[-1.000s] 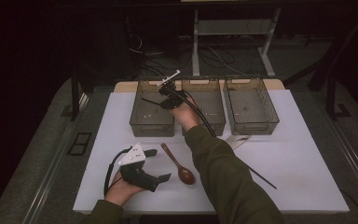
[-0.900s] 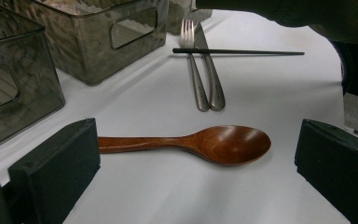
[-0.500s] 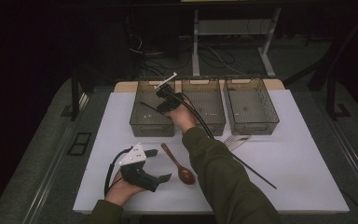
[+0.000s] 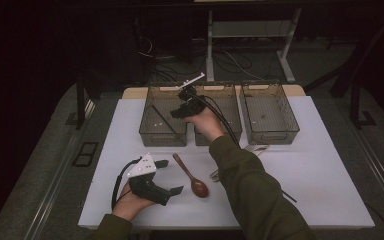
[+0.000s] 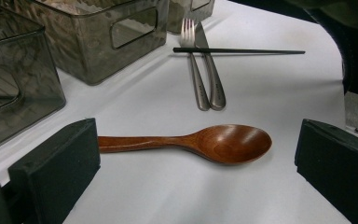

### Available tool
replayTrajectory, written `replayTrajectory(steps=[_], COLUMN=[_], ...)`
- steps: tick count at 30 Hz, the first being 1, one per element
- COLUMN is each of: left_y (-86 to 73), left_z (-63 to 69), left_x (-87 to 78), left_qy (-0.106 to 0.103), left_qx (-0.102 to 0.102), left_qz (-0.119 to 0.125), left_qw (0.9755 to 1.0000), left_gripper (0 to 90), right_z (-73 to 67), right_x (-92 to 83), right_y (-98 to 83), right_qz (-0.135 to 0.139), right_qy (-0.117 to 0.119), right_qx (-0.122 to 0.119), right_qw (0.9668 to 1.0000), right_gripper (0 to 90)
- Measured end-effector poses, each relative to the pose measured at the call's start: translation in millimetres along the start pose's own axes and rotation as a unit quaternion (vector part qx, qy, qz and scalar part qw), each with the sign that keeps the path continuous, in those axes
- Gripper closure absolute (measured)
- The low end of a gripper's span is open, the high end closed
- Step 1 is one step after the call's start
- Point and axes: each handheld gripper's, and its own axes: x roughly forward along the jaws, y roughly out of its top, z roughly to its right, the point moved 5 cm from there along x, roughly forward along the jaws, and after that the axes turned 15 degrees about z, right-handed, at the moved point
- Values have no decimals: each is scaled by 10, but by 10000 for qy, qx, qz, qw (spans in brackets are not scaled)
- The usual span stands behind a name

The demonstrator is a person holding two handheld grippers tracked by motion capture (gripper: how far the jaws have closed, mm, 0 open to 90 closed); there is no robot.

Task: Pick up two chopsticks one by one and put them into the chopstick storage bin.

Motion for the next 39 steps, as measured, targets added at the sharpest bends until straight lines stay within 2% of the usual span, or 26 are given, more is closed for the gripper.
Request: replayTrajectory(steps=[2, 3, 6, 7, 13, 18, 23, 31, 33, 39], left_y=[-1, -2, -7, -8, -11, -16, -16, -64, -69, -67], left_z=[2, -1, -11, -9, -10, -11, -25, -73, -77, -68], left_x=[-7, -10, -15, -17, -10, -11, -15, 4, 8, 4], left_qy=[-3, -3, 9, 24, 48, 54, 77, 145, 137, 127], left_qx=[-9, 9, 50, 28, 9, -12, -20, -3, -3, 72], left_qz=[-11, -20, -42, -45, -43, -56, -37, -165, -172, -161], left_qw=[10000, 10000, 10000, 10000, 10000, 10000, 10000, 9998, 9998, 9998], left_gripper=[0, 0, 0, 0, 0, 0, 0, 0, 0, 0], right_z=[-2, -2, -5, 4, 61, 109, 151, 230, 267, 325], right_x=[-150, -150, -308, -417, -652, -848, -1073, -1335, -1440, -1596], right_y=[11, 11, 13, 0, -61, -144, -257, -408, -487, -639], right_qz=[109, 109, 208, 248, 386, 512, 655, 791, 838, 866], right_qy=[110, 110, 204, 238, 251, 340, 458, 475, 467, 477], right_qx=[-33, -33, -151, -225, -391, -362, -460, -456, -459, -400], right_qw=[9999, 9999, 9995, 9992, 9982, 9975, 9957, 9947, 9943, 9943], right_gripper=[449, 449, 398, 387, 360, 328, 302, 298, 297, 296])
